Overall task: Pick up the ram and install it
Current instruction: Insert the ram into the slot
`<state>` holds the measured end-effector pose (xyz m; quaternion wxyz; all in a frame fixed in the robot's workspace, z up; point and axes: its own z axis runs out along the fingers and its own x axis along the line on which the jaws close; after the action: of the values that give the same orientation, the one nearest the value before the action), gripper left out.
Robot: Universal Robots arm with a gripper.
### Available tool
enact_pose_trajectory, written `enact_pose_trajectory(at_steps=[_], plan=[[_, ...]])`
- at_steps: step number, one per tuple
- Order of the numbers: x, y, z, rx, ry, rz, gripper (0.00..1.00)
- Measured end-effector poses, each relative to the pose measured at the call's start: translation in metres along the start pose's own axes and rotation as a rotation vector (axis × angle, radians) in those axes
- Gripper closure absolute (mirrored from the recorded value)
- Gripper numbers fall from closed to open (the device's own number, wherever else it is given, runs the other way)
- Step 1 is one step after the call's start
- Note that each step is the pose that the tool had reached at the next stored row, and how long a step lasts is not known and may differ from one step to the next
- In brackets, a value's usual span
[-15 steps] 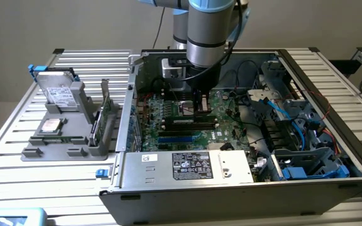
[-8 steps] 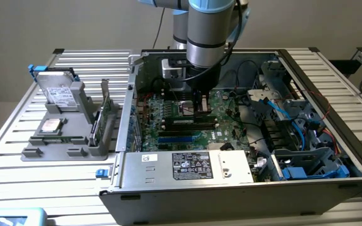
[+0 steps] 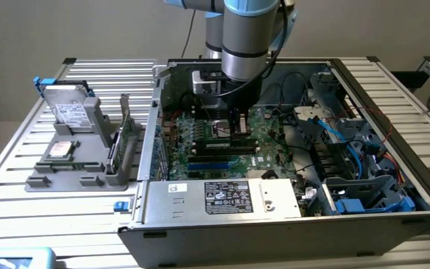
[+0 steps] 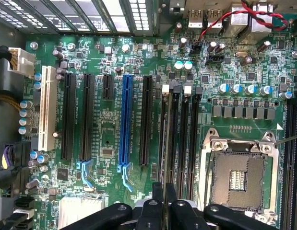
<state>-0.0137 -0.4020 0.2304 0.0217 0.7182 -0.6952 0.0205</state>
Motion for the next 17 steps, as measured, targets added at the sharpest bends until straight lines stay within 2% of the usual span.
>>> enact_pose_trajectory(at_steps=[6, 11, 17], plan=[[-0.0001, 0.0000, 0.0012, 0.0090, 0.0025, 0.001, 0.86], [-0.0001, 0.0001, 0.0019, 0.0114, 0.0051, 0.001, 0.86], [-0.0002, 0.0013, 0.0032, 0.0147, 0.0108, 0.001, 0.86]])
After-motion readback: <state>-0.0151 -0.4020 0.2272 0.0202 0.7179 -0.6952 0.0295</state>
